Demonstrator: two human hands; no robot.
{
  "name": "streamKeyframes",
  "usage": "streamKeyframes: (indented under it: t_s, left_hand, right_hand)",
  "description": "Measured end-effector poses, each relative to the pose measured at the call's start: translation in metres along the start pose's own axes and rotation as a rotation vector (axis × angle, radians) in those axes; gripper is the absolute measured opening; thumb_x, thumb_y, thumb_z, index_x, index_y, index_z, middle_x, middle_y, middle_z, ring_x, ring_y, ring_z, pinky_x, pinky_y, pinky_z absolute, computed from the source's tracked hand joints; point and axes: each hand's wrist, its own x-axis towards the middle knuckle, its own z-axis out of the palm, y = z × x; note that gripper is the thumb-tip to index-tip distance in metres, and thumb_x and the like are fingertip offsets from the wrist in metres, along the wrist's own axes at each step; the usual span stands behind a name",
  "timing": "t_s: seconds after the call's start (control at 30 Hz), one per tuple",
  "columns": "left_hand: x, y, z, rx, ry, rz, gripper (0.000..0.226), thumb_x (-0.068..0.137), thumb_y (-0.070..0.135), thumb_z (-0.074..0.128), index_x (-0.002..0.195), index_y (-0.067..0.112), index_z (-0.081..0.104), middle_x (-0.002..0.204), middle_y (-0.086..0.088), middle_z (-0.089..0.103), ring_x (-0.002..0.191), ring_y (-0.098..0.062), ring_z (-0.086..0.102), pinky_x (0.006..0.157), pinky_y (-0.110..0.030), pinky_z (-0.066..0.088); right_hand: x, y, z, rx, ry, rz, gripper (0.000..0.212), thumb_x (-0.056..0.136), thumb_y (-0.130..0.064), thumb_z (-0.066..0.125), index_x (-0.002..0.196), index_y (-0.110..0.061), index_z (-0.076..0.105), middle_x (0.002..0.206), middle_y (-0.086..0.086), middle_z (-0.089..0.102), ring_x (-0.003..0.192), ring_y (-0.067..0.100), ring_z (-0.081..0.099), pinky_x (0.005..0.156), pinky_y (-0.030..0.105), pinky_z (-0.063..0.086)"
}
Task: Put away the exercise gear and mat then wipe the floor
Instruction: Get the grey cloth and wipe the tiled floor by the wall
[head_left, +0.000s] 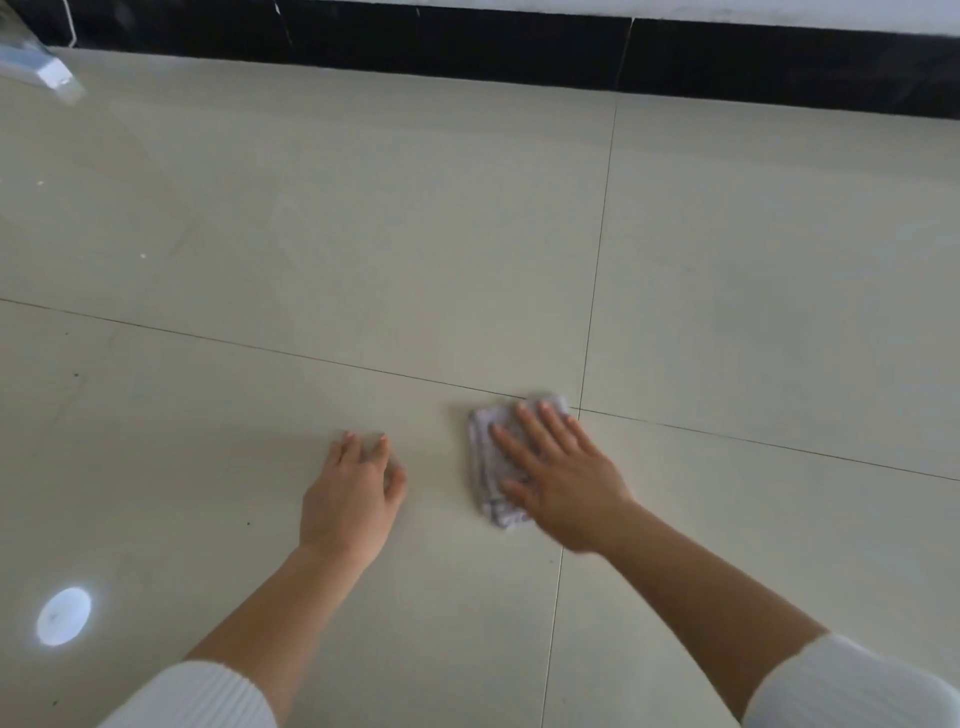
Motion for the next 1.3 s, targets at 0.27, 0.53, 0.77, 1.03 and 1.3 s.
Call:
streamKeyframes:
  t_s: [0.27, 0.53, 0.77, 1.03, 1.3]
  left_hand:
    - [0.003, 0.007, 0.004, 0.021, -0.027, -0.022, 0.037, 0.082, 0.019, 0.058, 0.112, -0.001, 0.066, 0.110, -0.032, 0.061, 0.115, -0.042, 0.054, 0.066, -0.046, 0.055]
    - [0.013, -0.016, 0.013, -0.078, 0.123, 0.174, 0.060, 0.083, 0.030, 0.025, 0.118, -0.001, 0.062, 0.138, -0.020, 0.049, 0.130, -0.032, 0.046, 0.103, -0.046, 0.040]
    - [0.068, -0.026, 0.007, -0.096, 0.119, 0.046, 0.061, 0.098, 0.028, 0.036, 0.148, 0.001, 0.015, 0.157, -0.015, 0.012, 0.146, -0.026, 0.009, 0.118, -0.035, 0.009]
    - [0.161, -0.030, -0.005, -0.056, 0.141, 0.063, 0.066, 0.098, 0.036, 0.033, 0.148, -0.003, 0.012, 0.157, -0.019, 0.008, 0.146, -0.030, 0.006, 0.119, -0.038, 0.008]
    - [0.204, -0.034, -0.004, -0.147, 0.299, 0.062, 0.075, 0.086, 0.051, 0.032, 0.143, 0.003, 0.032, 0.151, -0.017, 0.029, 0.139, -0.032, 0.025, 0.113, -0.044, 0.023]
  right_hand:
    - [0.018, 0.022, -0.036, 0.050, -0.138, 0.305, 0.064, 0.102, -0.039, 0.021, 0.150, -0.022, -0.018, 0.155, 0.015, -0.027, 0.143, 0.038, -0.020, 0.117, 0.046, -0.012]
    - [-0.003, -0.005, -0.002, -0.149, -0.014, -0.283, 0.061, 0.095, -0.048, 0.014, 0.151, -0.030, -0.001, 0.155, 0.013, -0.012, 0.143, 0.036, -0.014, 0.110, 0.045, -0.015]
    - [0.049, 0.081, -0.036, 0.080, -0.037, 0.378, 0.059, 0.100, -0.048, 0.006, 0.147, -0.030, -0.024, 0.154, 0.008, -0.029, 0.144, 0.027, -0.022, 0.118, 0.039, -0.011]
    - [0.113, 0.102, -0.062, 0.199, -0.016, 0.554, 0.060, 0.100, -0.047, 0.006, 0.148, -0.024, -0.023, 0.155, 0.015, -0.027, 0.143, 0.035, -0.023, 0.117, 0.043, -0.013]
    - [0.189, 0.112, -0.085, 0.220, 0.037, 0.492, 0.062, 0.099, -0.052, 0.012, 0.150, -0.030, -0.014, 0.158, 0.012, -0.022, 0.144, 0.033, -0.021, 0.116, 0.042, -0.014]
